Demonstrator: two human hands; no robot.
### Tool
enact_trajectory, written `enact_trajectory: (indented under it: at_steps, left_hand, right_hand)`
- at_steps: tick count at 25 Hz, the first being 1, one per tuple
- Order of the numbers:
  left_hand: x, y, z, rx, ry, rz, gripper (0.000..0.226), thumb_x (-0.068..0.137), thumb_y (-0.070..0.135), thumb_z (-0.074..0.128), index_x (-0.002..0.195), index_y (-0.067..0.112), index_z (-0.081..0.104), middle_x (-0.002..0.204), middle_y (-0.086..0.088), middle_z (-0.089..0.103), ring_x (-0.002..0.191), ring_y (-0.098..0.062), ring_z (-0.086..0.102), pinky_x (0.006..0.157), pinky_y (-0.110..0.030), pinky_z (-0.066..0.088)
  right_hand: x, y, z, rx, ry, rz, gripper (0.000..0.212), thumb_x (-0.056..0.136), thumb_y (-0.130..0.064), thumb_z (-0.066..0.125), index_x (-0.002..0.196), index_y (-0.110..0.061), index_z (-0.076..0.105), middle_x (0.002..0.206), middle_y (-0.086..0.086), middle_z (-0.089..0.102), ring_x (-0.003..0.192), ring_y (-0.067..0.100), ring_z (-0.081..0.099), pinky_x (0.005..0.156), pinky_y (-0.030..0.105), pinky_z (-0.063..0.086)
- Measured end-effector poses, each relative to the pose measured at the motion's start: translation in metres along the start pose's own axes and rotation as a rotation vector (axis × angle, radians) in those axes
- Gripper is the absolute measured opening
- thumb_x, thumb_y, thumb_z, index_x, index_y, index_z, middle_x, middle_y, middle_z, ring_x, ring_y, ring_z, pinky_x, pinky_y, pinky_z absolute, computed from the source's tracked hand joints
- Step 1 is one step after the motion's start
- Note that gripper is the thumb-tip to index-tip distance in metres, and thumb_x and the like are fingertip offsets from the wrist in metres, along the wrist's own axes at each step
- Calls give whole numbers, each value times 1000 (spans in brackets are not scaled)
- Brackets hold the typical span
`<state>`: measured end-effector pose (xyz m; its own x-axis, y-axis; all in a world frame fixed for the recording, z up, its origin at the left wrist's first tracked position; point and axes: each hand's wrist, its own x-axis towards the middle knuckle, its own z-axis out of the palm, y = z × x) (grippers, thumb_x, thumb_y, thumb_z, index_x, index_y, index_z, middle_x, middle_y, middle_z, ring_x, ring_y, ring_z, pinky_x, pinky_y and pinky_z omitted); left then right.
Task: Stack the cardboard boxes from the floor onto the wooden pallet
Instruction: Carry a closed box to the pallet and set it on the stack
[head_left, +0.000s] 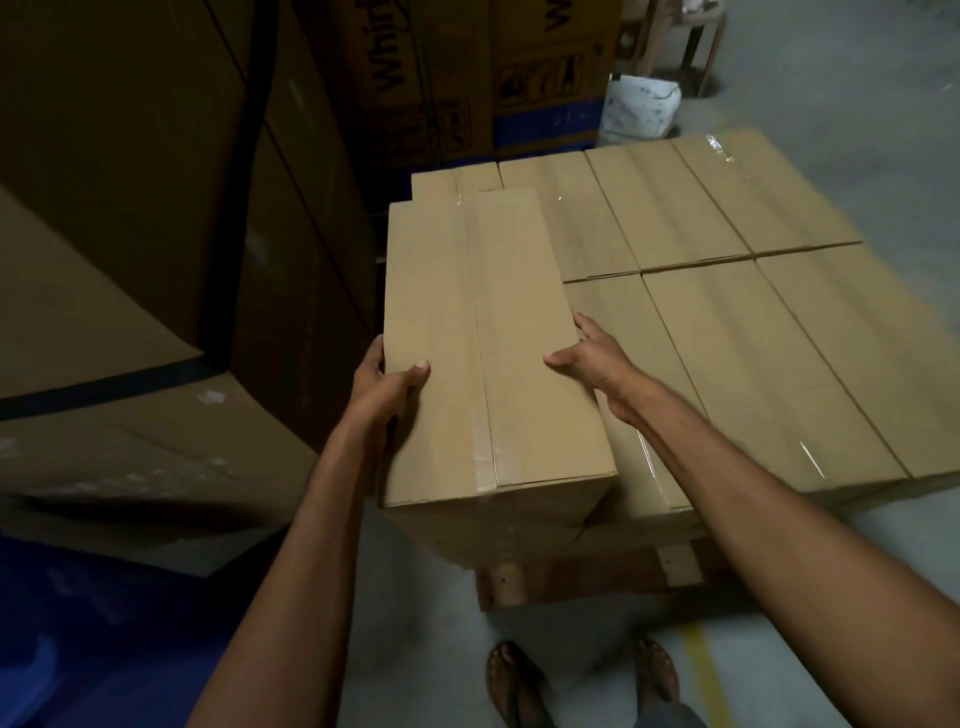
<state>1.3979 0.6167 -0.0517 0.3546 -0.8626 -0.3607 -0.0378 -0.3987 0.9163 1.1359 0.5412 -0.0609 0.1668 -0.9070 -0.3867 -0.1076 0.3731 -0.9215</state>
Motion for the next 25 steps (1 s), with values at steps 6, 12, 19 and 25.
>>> enact_trajectory:
  at_steps: [6, 12, 19, 25]
  left_hand:
    - [4, 0, -5, 6, 6, -14, 64, 93, 10, 73, 150, 21, 46, 134, -2, 63, 121, -22, 62, 110, -45, 49]
    - [1, -5, -3, -3, 10, -35, 72, 92, 16, 75, 155, 24, 40, 141, -4, 61, 124, -23, 61, 111, -48, 48]
    - [-6, -1, 5, -35, 11, -13, 61, 94, 12, 72, 149, 21, 48, 132, -3, 65, 115, -20, 64, 106, -41, 51]
    - [-16, -6, 5, 101, 53, 39, 64, 93, 20, 74, 150, 22, 44, 134, 0, 60, 121, -20, 60, 103, -38, 50]
  right_hand:
    - [1, 0, 7, -31, 9, 0, 73, 85, 11, 63, 148, -22, 50, 118, -2, 71, 106, 13, 68, 77, 15, 56]
    - [-2, 2, 5, -71, 49, -3, 57, 87, 7, 66, 138, -18, 59, 109, -6, 73, 96, 7, 69, 72, 12, 53]
    - [-2, 3, 1, -101, 69, -16, 56, 86, 2, 69, 135, -23, 59, 109, -9, 73, 101, 8, 70, 77, 16, 52]
    - [-13, 11, -1, -105, 89, 25, 59, 89, -11, 73, 143, -23, 53, 126, -3, 68, 107, 13, 67, 92, 29, 55]
